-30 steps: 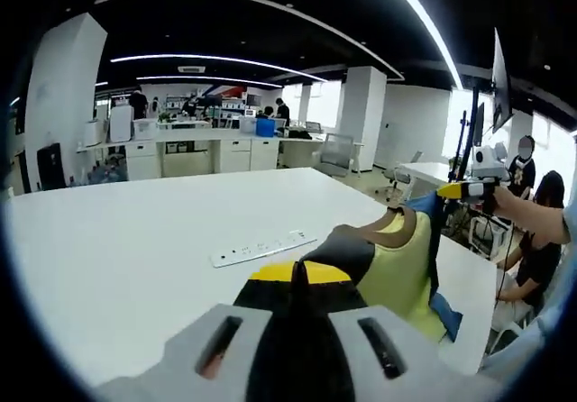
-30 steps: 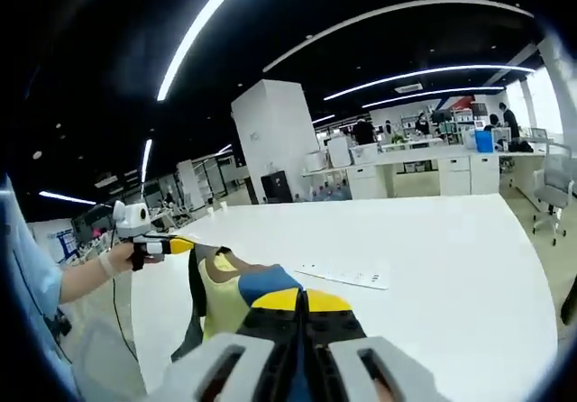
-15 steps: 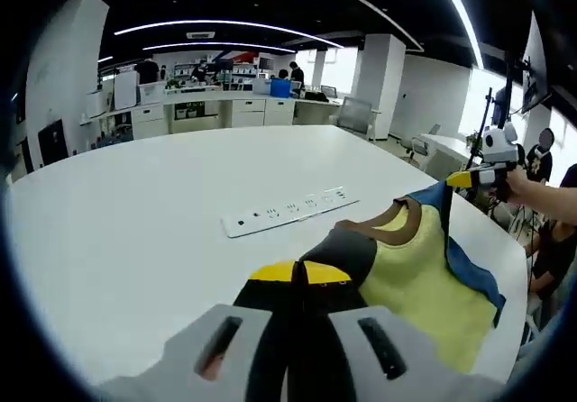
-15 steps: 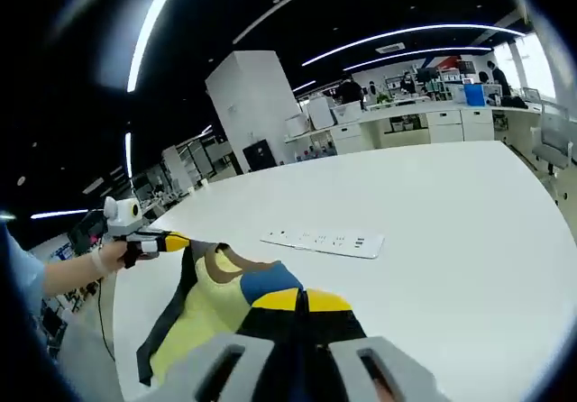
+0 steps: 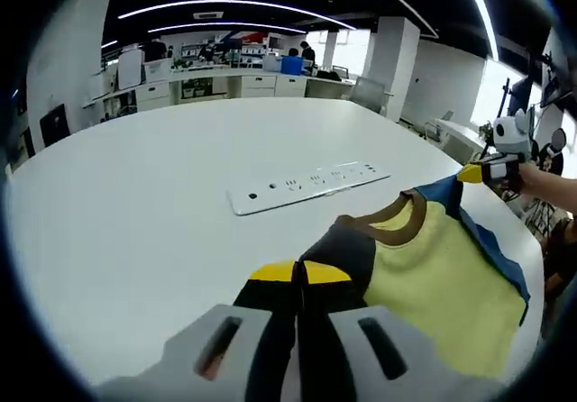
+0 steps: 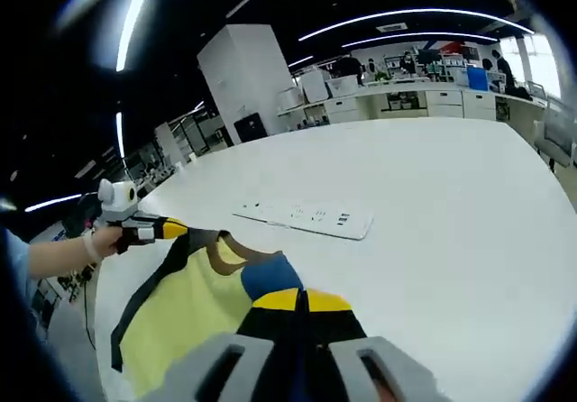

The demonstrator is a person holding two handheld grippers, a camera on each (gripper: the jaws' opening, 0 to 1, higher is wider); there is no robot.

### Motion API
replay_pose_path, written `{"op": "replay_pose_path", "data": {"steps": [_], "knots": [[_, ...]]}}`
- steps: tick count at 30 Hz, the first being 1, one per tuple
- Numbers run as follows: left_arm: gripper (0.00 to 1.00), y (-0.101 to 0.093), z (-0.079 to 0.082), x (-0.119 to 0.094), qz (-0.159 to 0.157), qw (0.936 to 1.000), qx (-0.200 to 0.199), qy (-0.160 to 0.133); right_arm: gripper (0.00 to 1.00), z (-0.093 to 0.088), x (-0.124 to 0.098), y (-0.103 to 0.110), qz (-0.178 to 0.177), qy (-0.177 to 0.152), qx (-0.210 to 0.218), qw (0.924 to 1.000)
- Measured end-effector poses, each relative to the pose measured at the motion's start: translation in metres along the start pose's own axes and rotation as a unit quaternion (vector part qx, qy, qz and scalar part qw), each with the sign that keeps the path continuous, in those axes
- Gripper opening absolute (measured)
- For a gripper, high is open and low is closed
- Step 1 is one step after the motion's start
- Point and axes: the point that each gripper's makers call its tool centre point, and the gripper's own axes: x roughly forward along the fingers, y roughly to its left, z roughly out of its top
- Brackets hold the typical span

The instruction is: Fold the garment on the visible template until the final outline fits inside the template.

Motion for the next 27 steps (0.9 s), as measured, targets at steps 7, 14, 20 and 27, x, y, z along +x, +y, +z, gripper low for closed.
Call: {"op": "replay_pose_path", "data": {"steps": [7, 14, 20, 27], "knots": [[0.0, 0.006, -0.011, 0.01, 0.004, 0.9998, -0.007, 0.016, 0.0, -0.012, 0.009, -0.014, -0.006, 0.02, 0.011, 0.9997], [0.0, 0.006, -0.018, 0.018, 0.005, 0.9996, -0.01, 0.025, 0.0, -0.018, 0.015, -0.021, -0.012, 0.025, 0.018, 0.9994], [0.0, 0.008, -0.02, 0.021, 0.009, 0.9993, -0.021, 0.028, 0.0, -0.023, 0.019, -0.024, -0.014, 0.032, 0.022, 0.9992], [0.0, 0.009, -0.02, 0.025, 0.012, 0.9992, -0.028, 0.024, 0.0, -0.025, 0.022, -0.025, -0.014, 0.034, 0.022, 0.9991]]}}
